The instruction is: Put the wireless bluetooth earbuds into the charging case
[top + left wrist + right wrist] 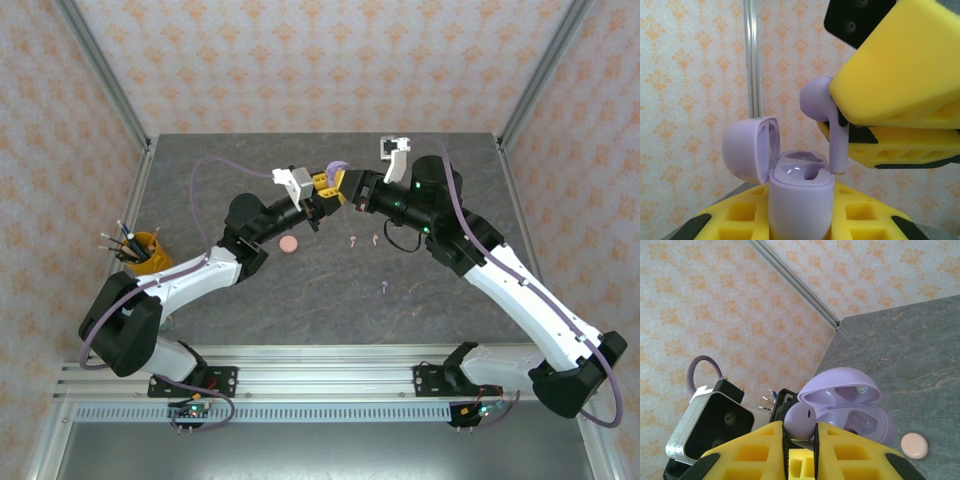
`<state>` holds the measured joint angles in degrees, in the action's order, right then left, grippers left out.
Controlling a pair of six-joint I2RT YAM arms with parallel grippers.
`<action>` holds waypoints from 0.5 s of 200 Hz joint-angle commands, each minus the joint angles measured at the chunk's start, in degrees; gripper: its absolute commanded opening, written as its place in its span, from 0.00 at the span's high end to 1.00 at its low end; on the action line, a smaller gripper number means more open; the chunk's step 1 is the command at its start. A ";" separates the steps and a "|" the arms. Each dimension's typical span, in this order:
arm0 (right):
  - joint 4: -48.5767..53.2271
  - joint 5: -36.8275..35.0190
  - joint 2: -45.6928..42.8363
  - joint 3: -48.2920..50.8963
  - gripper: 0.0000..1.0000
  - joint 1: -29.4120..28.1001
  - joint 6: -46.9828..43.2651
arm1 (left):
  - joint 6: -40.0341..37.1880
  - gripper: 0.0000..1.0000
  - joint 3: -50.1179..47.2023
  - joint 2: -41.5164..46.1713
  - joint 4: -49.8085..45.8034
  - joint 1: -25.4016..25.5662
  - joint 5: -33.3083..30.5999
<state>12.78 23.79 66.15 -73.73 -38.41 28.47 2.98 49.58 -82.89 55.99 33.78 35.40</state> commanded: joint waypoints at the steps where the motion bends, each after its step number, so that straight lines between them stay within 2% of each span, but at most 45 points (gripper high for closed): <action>1: -1.00 -1.54 0.15 0.29 0.80 0.27 -0.23 | -0.89 1.00 1.73 0.89 1.52 0.32 0.38; 100: -2.06 -1.85 1.19 -1.85 0.80 0.27 0.07 | -0.53 1.00 1.09 0.98 1.39 0.28 0.73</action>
<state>12.38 23.35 66.70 -73.82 -38.41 28.47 3.01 49.58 -82.89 55.83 33.78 35.40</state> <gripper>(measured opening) 0.199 0.226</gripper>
